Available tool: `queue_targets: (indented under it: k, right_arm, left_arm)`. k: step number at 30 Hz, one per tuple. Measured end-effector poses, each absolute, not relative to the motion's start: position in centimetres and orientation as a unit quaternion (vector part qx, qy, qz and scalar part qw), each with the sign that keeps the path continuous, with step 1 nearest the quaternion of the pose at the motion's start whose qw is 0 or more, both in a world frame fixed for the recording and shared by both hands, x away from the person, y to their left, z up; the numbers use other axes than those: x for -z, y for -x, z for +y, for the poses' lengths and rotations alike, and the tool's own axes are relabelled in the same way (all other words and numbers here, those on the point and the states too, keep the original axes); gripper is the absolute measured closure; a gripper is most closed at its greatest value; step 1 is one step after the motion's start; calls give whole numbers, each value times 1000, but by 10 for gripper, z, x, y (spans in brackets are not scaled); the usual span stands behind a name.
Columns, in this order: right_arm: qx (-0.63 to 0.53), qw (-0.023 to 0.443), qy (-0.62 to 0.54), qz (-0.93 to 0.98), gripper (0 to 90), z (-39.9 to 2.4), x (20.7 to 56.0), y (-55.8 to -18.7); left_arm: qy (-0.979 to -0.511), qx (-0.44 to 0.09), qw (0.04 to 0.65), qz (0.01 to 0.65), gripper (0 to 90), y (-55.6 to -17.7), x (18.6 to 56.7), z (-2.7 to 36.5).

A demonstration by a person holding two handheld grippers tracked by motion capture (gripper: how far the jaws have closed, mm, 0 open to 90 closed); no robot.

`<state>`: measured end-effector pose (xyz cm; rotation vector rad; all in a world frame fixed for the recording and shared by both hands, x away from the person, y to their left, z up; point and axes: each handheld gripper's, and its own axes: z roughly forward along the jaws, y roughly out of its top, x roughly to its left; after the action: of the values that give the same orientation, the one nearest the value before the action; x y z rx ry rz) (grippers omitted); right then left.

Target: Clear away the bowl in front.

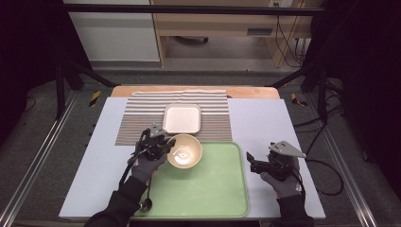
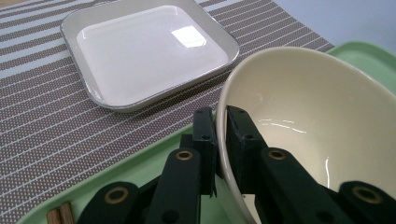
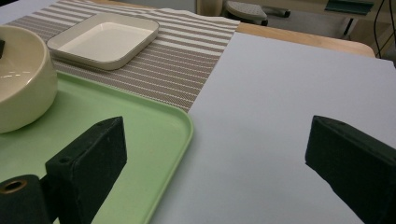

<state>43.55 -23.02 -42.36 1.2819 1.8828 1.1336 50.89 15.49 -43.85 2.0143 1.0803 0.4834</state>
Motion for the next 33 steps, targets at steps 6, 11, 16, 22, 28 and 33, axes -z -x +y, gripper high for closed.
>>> queue_targets:
  k: [6, 11, 16, 22, 28, 33]
  right_arm:
    - [-427, 295, -483, 705, 57, -231, 423, -435]
    - [-425, 294, -484, 706, 55, -231, 424, -436]
    - [-426, 293, -485, 706, 55, -231, 425, -436]
    - [-426, 291, -486, 705, 51, -232, 425, -436]
    - [-424, 290, -484, 708, 48, -232, 426, -436]
    - [-424, 287, -482, 711, 42, -230, 426, -437]
  left_arm:
    - [-800, -200, 371, 427, 812, -511, 444, 156]
    - [-802, -204, 364, 427, 796, -512, 447, 156]
    - [-799, -209, 374, 422, 758, -512, 445, 156]
    - [-772, -221, 415, 427, 619, -508, 429, 167]
    - [-756, -229, 435, 431, 508, -508, 413, 182]
    - [-749, -238, 449, 426, 441, -509, 401, 190]
